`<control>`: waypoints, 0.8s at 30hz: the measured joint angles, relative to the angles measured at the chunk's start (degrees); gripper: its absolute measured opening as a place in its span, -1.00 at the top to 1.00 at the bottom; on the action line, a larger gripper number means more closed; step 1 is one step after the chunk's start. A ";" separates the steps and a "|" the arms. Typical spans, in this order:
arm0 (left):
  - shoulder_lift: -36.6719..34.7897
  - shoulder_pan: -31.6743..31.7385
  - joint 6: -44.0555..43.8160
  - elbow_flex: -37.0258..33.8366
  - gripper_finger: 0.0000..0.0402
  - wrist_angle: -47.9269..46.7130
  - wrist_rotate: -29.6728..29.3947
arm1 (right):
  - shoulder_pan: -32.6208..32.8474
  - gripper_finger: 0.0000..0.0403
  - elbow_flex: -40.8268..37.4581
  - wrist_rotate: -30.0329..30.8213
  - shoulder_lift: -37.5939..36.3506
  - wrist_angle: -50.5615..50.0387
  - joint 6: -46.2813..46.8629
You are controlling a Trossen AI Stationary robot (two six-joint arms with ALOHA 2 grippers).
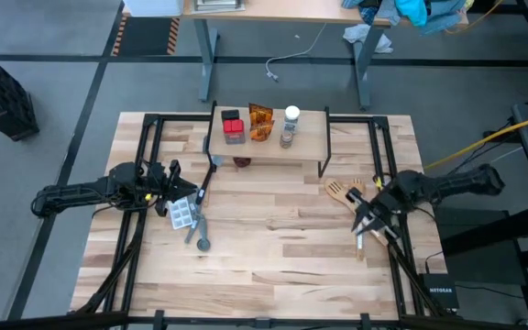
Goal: Shelf spices
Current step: Return to Home Position
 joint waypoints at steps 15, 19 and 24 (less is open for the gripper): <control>-0.02 0.00 0.43 0.00 0.70 0.01 0.01 | -17.38 0.64 0.00 -5.13 0.01 -2.53 5.38; 0.00 -0.02 0.45 0.00 0.70 0.01 0.01 | -18.16 0.64 0.00 -1.98 0.00 -2.67 5.39; -0.02 -0.01 0.54 0.00 0.70 0.01 0.01 | -18.03 0.64 0.00 4.48 0.00 -3.74 5.36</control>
